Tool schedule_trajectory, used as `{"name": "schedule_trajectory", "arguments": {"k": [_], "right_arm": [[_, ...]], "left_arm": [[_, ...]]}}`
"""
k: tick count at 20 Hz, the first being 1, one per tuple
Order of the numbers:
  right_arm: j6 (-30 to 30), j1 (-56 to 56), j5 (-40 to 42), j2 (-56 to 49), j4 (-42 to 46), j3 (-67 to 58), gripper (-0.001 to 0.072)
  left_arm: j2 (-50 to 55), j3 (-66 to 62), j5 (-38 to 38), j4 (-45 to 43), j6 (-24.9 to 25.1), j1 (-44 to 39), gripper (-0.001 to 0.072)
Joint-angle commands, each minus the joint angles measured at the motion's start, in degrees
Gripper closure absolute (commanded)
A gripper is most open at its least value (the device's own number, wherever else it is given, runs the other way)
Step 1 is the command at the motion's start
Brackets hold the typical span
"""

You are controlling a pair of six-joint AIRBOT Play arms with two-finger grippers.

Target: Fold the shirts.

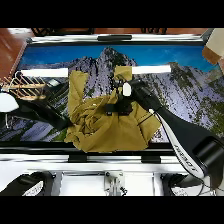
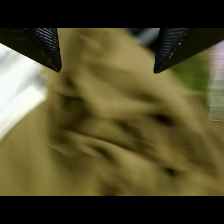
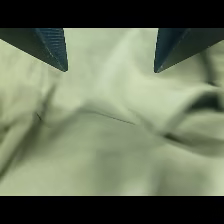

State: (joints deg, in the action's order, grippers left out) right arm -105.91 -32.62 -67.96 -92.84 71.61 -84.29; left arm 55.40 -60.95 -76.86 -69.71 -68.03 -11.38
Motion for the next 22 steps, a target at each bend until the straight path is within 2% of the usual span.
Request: {"name": "schedule_trajectory", "arguments": {"k": [1,4,7,9,10,12,13,16,18,22], "right_arm": [[-2.2,0.0,11.4,4.7,0.3,0.0,0.0194],[-2.5,0.0,12.3,2.1,0.2,0.0,0.0198],[-1.8,-0.1,15.3,-1.3,-3.2,0.0,0.0195],[-1.8,-0.6,20.4,-3.0,-7.4,0.0,0.0191],[-1.8,-1.1,22.5,-4.0,-9.2,0.0,0.0131],[-0.3,-2.0,22.6,-6.3,-14.4,0.0,0.0131],[1.1,-2.1,21.8,-7.5,-16.5,0.0,0.0131],[2.2,-2.4,20.6,-10.3,-20.0,0.0,0.0131],[1.2,-2.4,22.0,-11.4,-21.6,0.0,0.0131],[-8.1,-2.3,31.2,-12.2,-22.2,0.0,0.0136]], "left_arm": [[1.2,-2.9,11.0,-5.9,-7.3,7.6,0.0048],[10.1,-2.8,7.0,-3.0,-8.7,9.0,0.0061],[21.0,-2.8,6.1,5.2,-5.7,5.9,0.0061],[26.5,-2.8,5.2,5.2,-3.9,3.8,0.0065],[28.7,-2.8,5.3,5.2,-3.5,3.3,0.0129],[31.0,-2.8,5.7,5.2,-3.5,3.2,0.0382],[31.3,-2.8,5.9,5.2,-3.3,3.5,0.0483],[29.5,-3.1,5.6,5.3,-0.3,4.7,0.0658],[25.9,-3.1,5.2,5.2,1.0,4.9,0.0660],[18.6,-2.8,5.9,5.2,0.9,4.9,0.0660]]}}
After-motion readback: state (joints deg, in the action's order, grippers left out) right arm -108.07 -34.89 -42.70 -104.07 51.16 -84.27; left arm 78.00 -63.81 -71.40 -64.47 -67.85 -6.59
